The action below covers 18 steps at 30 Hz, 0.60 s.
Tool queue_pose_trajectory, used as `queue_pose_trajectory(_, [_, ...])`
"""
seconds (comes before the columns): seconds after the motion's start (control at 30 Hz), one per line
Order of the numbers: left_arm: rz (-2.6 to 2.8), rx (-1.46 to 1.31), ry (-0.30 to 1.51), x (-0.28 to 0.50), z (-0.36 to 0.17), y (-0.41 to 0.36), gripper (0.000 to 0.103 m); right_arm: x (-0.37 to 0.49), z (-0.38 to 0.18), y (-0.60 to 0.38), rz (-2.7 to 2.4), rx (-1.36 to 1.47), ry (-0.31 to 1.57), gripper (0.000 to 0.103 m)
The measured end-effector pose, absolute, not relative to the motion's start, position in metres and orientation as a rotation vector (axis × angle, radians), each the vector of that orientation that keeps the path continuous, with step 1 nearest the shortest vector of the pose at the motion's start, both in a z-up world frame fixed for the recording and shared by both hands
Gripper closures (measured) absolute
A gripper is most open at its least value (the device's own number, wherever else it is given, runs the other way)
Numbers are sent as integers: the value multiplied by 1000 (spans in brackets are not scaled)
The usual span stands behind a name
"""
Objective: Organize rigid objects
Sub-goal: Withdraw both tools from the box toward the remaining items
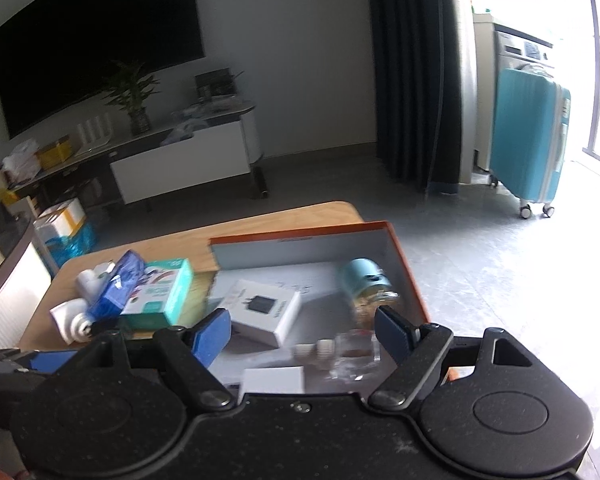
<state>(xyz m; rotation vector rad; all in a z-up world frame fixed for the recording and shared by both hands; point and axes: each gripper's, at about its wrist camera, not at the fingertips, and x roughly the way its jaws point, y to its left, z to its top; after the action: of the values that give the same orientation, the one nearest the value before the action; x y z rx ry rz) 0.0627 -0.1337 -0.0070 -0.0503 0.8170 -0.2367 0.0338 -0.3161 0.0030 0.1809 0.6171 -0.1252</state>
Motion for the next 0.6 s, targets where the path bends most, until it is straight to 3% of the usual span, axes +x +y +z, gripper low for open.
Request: queue_pose_trajectory(0.6, [-71, -150, 780, 56, 2, -45, 0, 54, 5, -232, 47, 81, 649, 9])
